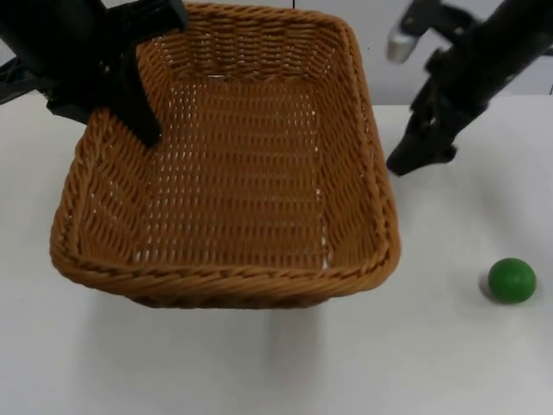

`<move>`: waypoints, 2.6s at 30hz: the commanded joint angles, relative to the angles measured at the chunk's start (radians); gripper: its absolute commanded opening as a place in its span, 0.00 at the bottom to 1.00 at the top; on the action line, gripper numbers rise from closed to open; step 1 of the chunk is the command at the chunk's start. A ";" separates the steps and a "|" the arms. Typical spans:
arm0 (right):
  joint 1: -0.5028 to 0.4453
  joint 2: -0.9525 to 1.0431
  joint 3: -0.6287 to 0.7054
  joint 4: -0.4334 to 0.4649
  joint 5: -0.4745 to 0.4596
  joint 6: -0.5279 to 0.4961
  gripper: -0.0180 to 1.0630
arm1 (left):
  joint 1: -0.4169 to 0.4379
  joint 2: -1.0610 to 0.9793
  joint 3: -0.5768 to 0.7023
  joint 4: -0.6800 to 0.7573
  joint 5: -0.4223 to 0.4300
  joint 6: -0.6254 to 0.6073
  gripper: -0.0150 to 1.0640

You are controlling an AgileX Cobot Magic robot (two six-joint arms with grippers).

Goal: Pick up the basket with the left hand and place the triangular block into the basket with the right hand.

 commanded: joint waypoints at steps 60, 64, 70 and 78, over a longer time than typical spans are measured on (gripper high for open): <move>0.012 0.222 -0.341 -0.208 0.189 0.646 0.02 | 0.002 -0.010 -0.008 -0.128 -0.024 -0.030 0.01; -0.018 0.160 -0.307 -0.217 0.225 0.770 0.02 | 0.002 -0.010 -0.008 -0.119 -0.024 -0.030 0.01; -0.023 -0.053 -0.079 -0.350 0.116 0.973 0.02 | 0.002 -0.010 -0.008 -0.102 -0.022 -0.030 0.01; -0.020 -0.470 0.405 -0.345 -0.150 1.032 0.02 | -0.001 -0.010 -0.008 -0.098 -0.024 -0.007 0.01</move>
